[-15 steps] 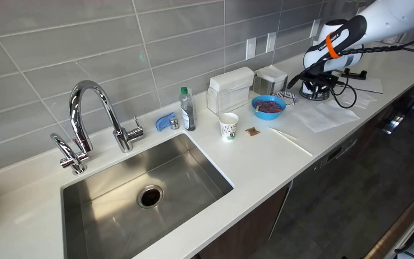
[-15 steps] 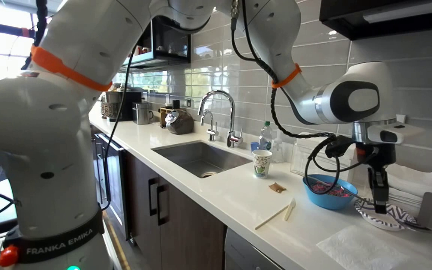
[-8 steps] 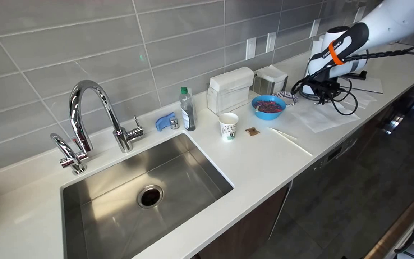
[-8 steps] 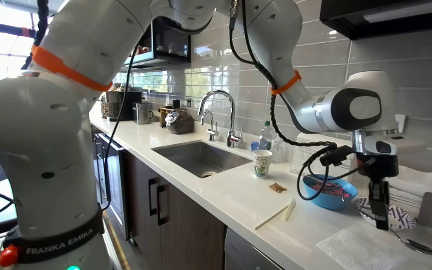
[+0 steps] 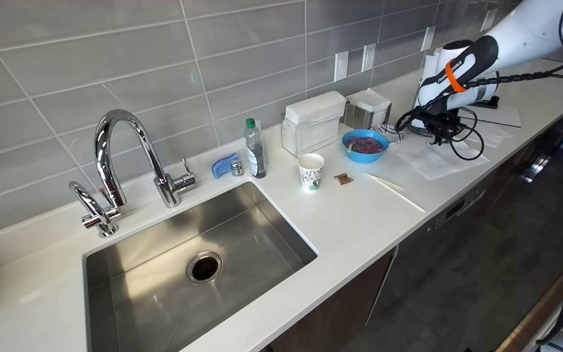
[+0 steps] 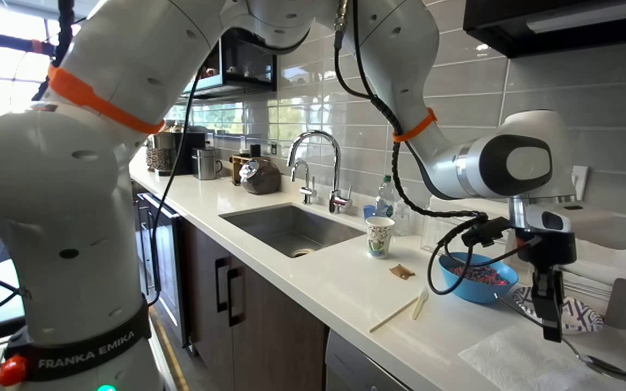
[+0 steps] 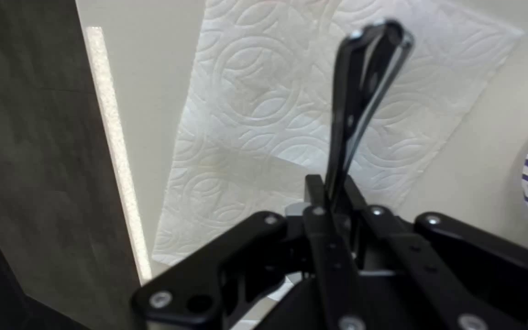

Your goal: Use the spoon to place some contents from the blue bowl inside the coffee cup.

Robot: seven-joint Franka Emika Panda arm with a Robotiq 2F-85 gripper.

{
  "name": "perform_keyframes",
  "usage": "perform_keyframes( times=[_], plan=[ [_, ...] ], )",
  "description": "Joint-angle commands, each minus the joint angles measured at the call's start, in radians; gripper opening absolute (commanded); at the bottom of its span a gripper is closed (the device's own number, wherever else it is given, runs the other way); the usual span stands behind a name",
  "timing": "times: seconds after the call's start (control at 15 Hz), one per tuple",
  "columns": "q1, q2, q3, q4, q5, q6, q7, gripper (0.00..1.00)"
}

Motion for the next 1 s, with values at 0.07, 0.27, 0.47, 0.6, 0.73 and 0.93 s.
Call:
perform_keyframes(
  times=[0.07, 0.27, 0.47, 0.6, 0.73, 0.93],
  plan=[
    [0.003, 0.085, -0.028, 0.035, -0.016, 0.036, 0.153, 0.03],
    [0.005, 0.135, -0.044, 0.054, -0.006, 0.095, 0.257, 0.03],
    [0.008, 0.191, -0.06, 0.078, -0.004, 0.154, 0.334, 0.03],
    [0.009, 0.226, -0.067, 0.099, -0.001, 0.17, 0.367, 0.03],
    [0.01, 0.248, -0.069, 0.11, -0.001, 0.193, 0.383, 0.03],
    [0.014, 0.245, -0.074, 0.119, -0.002, 0.187, 0.392, 0.16]
  ],
)
